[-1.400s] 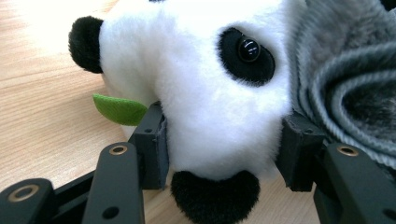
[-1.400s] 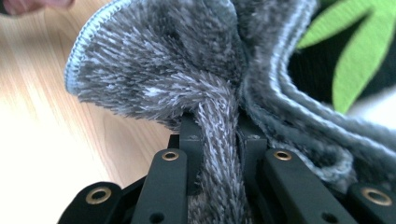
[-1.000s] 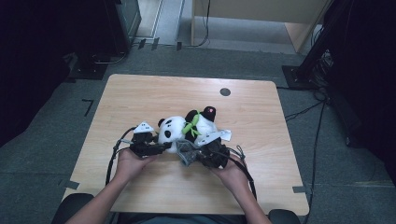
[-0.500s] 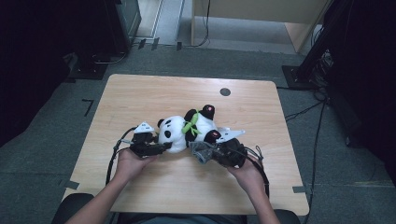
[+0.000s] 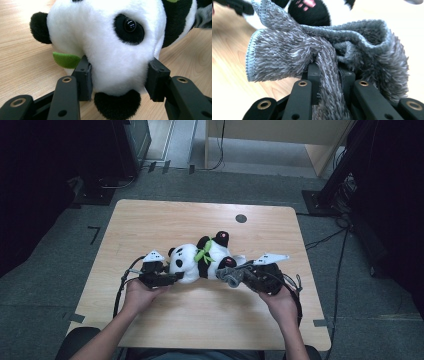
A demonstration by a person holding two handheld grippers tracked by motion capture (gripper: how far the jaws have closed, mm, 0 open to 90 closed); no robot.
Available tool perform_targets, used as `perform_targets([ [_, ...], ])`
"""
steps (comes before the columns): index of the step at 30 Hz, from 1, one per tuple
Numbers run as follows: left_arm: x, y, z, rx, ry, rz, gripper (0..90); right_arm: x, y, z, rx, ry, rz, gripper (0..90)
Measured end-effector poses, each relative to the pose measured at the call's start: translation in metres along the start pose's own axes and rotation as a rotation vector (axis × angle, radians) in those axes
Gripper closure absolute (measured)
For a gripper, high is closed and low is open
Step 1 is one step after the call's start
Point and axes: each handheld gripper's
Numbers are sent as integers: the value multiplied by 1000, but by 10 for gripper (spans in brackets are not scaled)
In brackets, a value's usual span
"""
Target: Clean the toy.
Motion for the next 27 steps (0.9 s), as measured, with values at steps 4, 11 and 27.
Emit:
perform_targets([
  [4, 0, 0, 0, -1, -1, 2, 487, -7, -1, -14, 7, -56, 10, 772],
  [11, 1, -3, 1, -14, -5, 34, 485, -27, 7, -31, -28, -144, 8, 772],
  [27, 1, -2, 1, -2, -11, 10, 478, -86, 72, 38, -145, -71, -139, 772],
])
Point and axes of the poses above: each handheld gripper's, and its own axes: z roughly forward along the jaws, x roughly out of its underside, y roughly to its left, and after that the axes turned 10 degrees about y, right-handed
